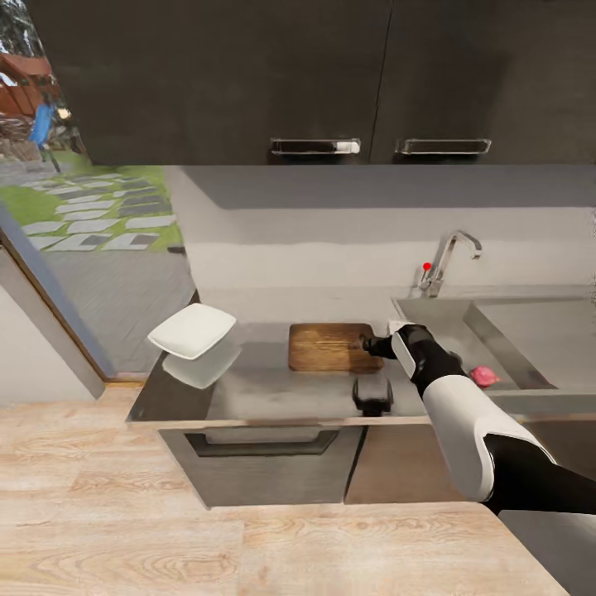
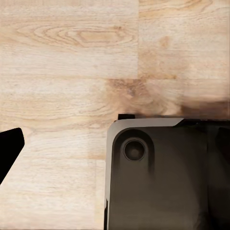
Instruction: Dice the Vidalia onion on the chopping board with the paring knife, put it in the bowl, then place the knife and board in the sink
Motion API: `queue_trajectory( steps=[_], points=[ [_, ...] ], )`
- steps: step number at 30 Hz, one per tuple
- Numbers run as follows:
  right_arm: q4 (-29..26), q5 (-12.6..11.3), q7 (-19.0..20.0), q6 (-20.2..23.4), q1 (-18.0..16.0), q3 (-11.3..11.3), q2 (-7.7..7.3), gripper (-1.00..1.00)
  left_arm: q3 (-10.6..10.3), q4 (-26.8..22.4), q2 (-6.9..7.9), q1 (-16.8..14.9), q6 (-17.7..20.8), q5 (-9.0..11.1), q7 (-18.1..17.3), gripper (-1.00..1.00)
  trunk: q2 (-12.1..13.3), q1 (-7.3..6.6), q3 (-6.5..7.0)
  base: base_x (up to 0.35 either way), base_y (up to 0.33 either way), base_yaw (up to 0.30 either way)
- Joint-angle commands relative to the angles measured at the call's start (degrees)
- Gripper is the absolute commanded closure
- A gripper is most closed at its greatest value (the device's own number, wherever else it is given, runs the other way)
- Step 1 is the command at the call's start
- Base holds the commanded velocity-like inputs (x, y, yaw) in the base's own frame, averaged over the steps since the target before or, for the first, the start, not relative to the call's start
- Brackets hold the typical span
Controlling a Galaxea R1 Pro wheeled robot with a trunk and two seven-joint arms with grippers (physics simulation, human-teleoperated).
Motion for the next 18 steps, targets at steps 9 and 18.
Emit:
queue_trajectory(
  steps=[9, 18],
  points=[
    [0.0, 0.2, 0.0, 0.2, 0.0, -0.4, 0.12, -1.0, 0.1, -0.1, -0.01, 0.0, -0.1, 0.1, 0.0, -1.0, -0.1, 0.0, -0.1, -0.336, 0.0, 0.0],
    [0.4, 0.2, 0.0, 0.1, 0.0, -0.3, 0.16, -1.0, 0.1, -0.1, -0.01, 0.0, -0.1, 0.1, 0.0, -1.0, -0.1, 0.0, -0.1, -0.338, 0.0, 0.0]
  ],
)
